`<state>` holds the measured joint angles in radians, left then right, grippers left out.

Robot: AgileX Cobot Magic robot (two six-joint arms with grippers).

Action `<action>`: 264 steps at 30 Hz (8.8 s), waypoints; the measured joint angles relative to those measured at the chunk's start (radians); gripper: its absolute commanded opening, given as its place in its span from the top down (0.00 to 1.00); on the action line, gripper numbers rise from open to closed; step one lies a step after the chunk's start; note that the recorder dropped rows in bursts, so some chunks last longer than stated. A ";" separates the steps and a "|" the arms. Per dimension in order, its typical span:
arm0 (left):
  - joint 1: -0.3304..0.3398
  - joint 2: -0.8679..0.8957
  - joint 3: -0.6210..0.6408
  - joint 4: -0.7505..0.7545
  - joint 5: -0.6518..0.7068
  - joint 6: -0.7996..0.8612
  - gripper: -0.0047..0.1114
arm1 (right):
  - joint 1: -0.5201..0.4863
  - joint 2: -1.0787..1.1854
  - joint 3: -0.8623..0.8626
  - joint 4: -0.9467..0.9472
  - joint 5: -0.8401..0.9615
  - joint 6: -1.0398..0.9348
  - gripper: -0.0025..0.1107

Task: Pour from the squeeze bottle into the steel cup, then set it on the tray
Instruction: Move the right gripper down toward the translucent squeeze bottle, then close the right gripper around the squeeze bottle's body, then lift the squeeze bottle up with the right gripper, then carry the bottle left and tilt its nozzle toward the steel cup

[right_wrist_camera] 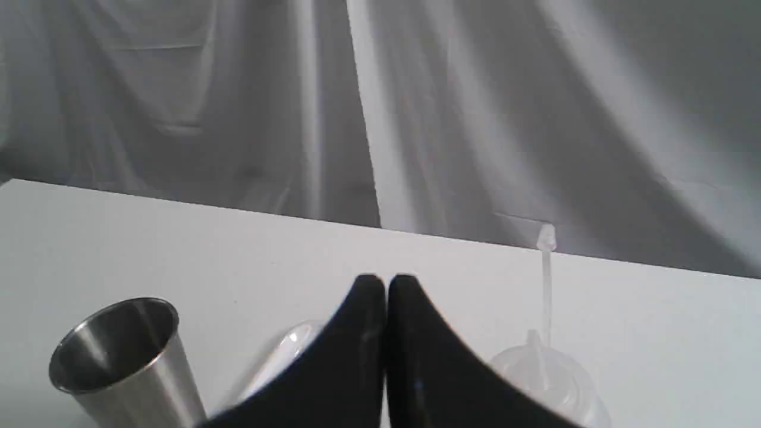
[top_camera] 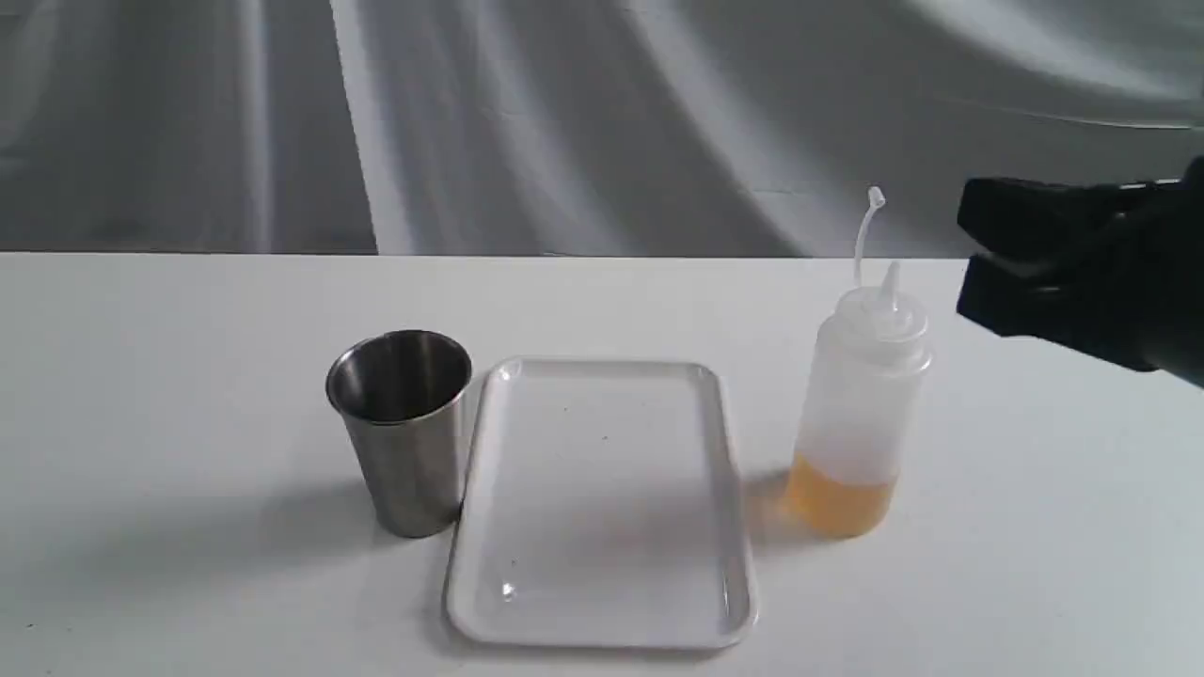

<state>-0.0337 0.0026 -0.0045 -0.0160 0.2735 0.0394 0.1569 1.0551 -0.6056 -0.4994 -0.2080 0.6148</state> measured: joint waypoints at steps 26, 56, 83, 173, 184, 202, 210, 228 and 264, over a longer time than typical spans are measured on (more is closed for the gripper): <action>0.000 0.000 0.000 0.000 0.000 0.000 0.96 | 0.000 0.117 0.324 0.624 -0.360 -0.597 0.98; 0.000 0.000 0.000 0.000 0.000 0.000 0.96 | 0.000 0.530 0.297 0.315 -0.620 -0.488 0.05; 0.000 0.000 0.000 0.000 0.000 0.000 0.96 | -0.150 0.796 0.254 0.150 -0.812 -0.545 0.05; 0.000 0.000 0.000 0.000 0.000 0.000 0.96 | -0.187 1.135 -0.127 0.127 -0.908 -0.486 0.98; 0.000 0.000 0.000 0.000 0.000 0.000 0.96 | -0.187 0.954 -0.127 0.134 -0.776 -0.486 0.98; 0.000 0.000 0.000 0.000 0.000 0.000 0.96 | -0.187 0.446 -0.125 0.136 -0.495 -0.410 0.98; 0.000 0.000 0.000 0.000 0.000 0.000 0.96 | -0.148 0.334 -0.252 0.108 -0.138 -0.352 0.98; 0.000 0.000 0.000 0.000 0.000 0.000 0.96 | 0.088 0.450 -0.525 -0.218 0.389 -0.252 0.98; 0.000 0.000 0.000 0.000 0.000 0.000 0.96 | 0.267 0.844 -0.599 -0.684 0.521 -0.001 0.98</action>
<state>-0.0337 0.0026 -0.0045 -0.0160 0.2735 0.0394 0.4235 1.8994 -1.2042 -1.1834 0.3129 0.6140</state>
